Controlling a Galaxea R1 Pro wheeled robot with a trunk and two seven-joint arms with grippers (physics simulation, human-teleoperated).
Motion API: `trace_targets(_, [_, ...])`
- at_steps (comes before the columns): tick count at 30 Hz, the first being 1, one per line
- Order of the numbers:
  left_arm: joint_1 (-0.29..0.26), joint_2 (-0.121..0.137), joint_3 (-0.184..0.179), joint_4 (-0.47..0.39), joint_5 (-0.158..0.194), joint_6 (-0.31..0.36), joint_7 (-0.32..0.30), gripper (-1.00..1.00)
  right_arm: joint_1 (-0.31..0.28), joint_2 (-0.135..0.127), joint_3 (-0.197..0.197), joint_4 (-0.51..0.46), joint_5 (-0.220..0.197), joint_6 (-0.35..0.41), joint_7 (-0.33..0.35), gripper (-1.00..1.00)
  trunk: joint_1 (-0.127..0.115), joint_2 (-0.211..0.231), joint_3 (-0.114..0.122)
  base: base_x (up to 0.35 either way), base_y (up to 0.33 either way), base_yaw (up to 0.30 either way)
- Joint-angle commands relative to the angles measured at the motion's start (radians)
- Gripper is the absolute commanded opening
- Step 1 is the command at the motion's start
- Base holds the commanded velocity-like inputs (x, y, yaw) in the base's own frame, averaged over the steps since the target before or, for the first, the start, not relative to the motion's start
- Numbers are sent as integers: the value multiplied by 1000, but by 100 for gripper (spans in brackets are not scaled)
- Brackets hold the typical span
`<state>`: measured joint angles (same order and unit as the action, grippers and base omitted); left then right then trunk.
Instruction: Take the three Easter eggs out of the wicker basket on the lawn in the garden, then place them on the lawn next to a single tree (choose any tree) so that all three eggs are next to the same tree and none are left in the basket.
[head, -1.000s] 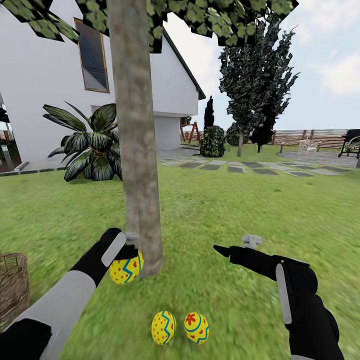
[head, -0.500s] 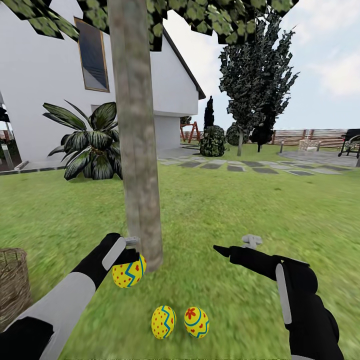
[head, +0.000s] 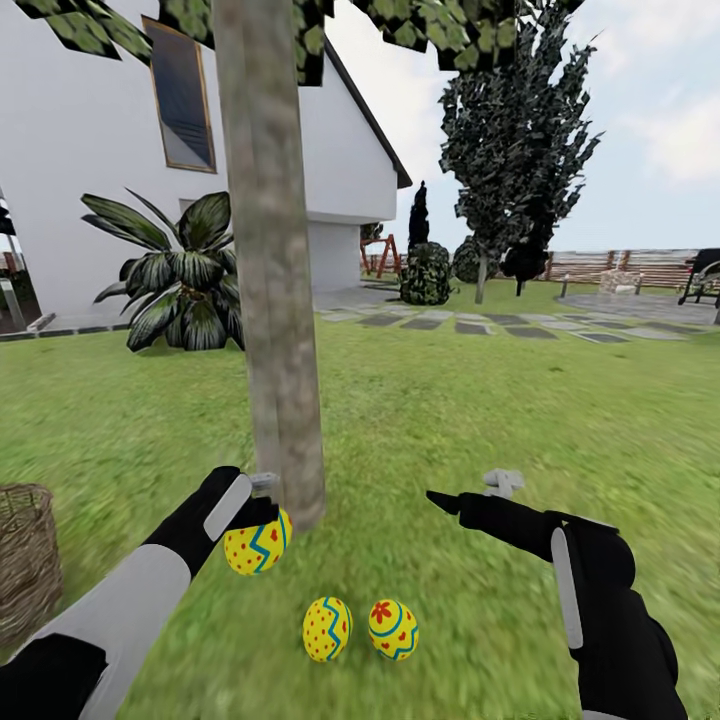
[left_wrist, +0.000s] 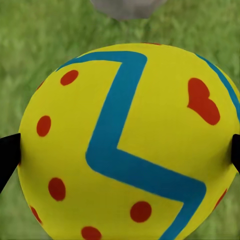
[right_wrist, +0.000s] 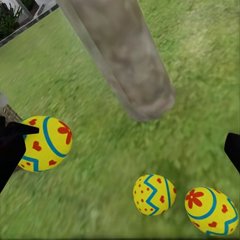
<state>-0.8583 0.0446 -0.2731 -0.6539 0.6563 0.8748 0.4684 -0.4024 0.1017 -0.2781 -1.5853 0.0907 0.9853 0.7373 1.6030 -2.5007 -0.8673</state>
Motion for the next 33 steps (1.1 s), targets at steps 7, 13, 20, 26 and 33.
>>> trace_targets(7, [-1, 2, -8, -2, 11, -10, 7, -100, -1, 1, 0, -1, 9, 5, 10, 100, 3, -2, -28, 0, 0, 0])
trace_targets(13, [-1, 2, -8, -3, 11, -12, 7, -100, -1, 1, 0, -1, 9, 4, 10, 100, 6, -4, -52, 0, 0, 0])
trace_targets(20, [-1, 1, -9, -3, 11, -14, 7, -100, -2, 1, 0, -1, 9, 4, 10, 100, 9, -5, -79, 0, 0, 0])
trace_targets(26, [-1, 2, -8, -3, 11, -18, 7, -100, -4, 1, 0, -1, 9, 4, 10, 100, 11, -7, -102, 0, 0, 0])
trace_targets(33, [-1, 2, -8, -3, 12, -19, 7, -100, -4, 1, 0, -1, 9, 4, 10, 100, 15, -8, -129, 0, 0, 0])
